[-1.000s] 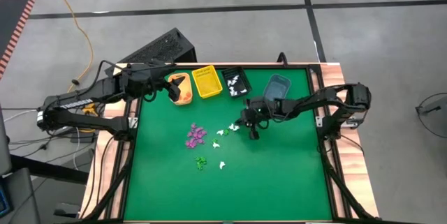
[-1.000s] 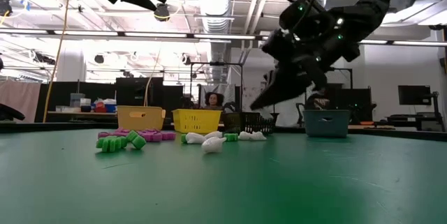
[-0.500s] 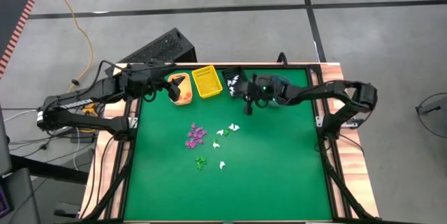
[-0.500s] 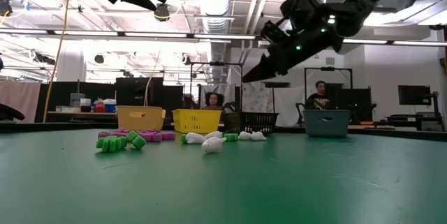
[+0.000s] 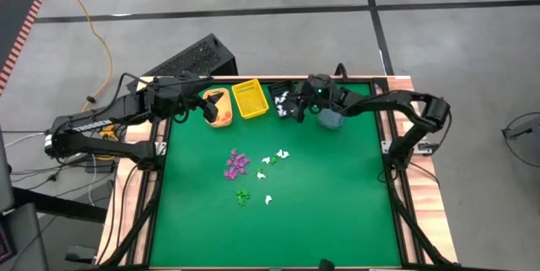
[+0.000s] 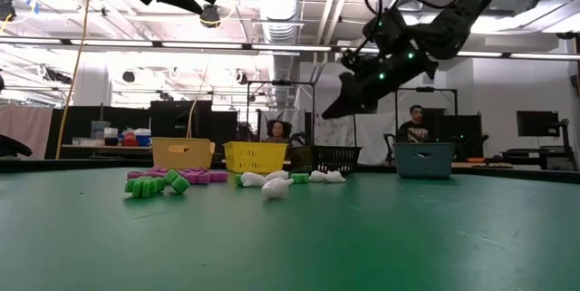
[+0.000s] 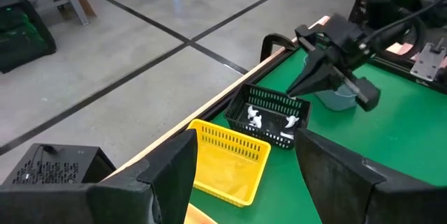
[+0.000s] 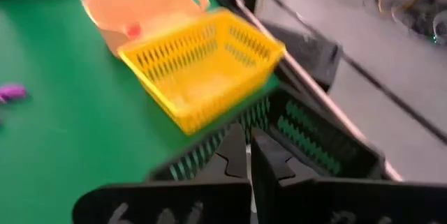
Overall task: Sort Halloween decoration
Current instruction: Put the white ghost toy into the black bin
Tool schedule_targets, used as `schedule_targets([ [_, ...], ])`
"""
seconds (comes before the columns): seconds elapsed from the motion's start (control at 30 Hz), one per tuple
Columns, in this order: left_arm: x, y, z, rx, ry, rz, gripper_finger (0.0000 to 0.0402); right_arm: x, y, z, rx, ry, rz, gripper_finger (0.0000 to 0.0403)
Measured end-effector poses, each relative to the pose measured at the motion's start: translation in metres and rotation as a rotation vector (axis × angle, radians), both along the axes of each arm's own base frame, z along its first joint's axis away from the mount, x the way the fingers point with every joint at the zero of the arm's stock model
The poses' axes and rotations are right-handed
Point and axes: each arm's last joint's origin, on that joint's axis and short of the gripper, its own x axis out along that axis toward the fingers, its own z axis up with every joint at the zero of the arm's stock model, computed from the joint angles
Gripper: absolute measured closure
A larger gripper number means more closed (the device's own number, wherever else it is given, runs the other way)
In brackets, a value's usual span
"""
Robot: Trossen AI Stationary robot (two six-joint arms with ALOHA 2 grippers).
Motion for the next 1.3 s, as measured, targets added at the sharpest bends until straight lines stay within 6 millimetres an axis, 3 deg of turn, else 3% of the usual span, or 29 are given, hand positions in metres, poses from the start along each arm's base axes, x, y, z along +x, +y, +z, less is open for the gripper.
schedule_targets([
  [0.37, 0.000, 0.000, 0.000, -0.002, 0.000, -0.004, 0.0170, 0.008, -0.005, -0.031, 0.126, 0.040, -0.040, 0.0388],
  [0.77, 0.000, -0.001, 0.000, -0.009, -0.001, -0.025, 0.0170, 0.011, -0.003, -0.020, 0.150, -0.012, 0.026, 0.0303],
  [0.93, 0.001, -0.001, 0.000, -0.013, -0.001, -0.041, 0.0170, 0.012, 0.019, 0.011, 0.175, -0.091, 0.275, 0.0294],
  [1.07, 0.001, -0.001, 0.000, -0.008, 0.005, -0.050, 0.0170, 0.008, 0.049, 0.025, 0.125, -0.018, 0.388, 0.0295],
  [1.3, 0.001, -0.002, 0.000, -0.010, 0.005, -0.056, 0.0170, -0.002, 0.086, 0.025, 0.106, 0.173, 0.517, 0.0295],
])
